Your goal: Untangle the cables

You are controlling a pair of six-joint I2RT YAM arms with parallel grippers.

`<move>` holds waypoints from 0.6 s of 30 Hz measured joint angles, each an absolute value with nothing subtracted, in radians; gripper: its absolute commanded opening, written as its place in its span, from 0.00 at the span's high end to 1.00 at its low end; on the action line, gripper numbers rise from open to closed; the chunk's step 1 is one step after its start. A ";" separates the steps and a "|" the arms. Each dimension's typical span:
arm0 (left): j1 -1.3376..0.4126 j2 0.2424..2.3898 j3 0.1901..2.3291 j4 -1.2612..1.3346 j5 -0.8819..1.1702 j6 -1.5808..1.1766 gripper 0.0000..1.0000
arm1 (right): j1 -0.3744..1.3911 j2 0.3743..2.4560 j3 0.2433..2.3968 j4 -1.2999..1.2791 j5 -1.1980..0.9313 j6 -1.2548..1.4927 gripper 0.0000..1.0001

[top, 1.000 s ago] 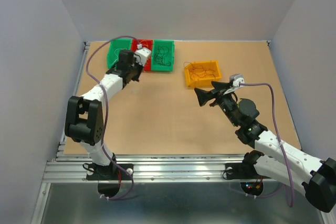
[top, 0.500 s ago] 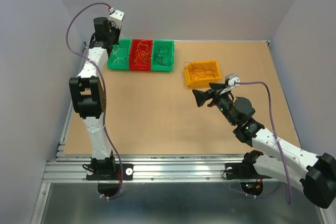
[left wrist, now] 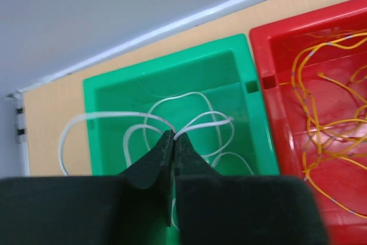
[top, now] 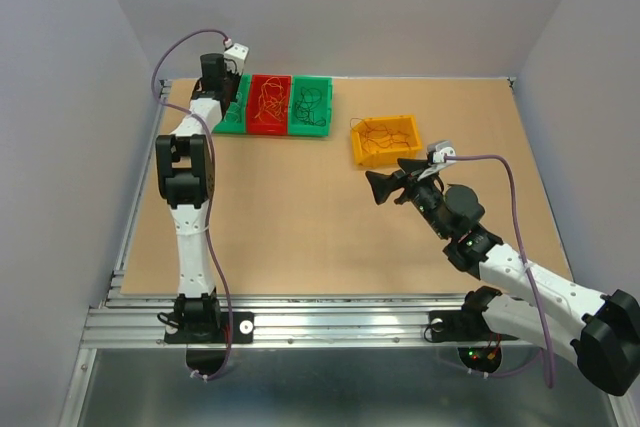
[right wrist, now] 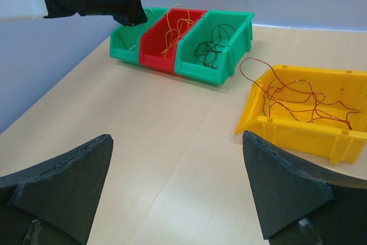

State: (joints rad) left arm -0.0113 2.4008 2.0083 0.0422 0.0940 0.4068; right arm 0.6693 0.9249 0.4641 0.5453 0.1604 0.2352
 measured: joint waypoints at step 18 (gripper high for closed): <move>0.000 1.846 1.458 0.119 0.105 0.411 0.23 | 0.669 0.975 0.492 0.538 0.126 0.236 0.00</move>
State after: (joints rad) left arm 0.0002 1.8458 1.4582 0.1192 0.1055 0.4107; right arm 0.6693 0.9752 0.4915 0.5377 0.1261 0.2359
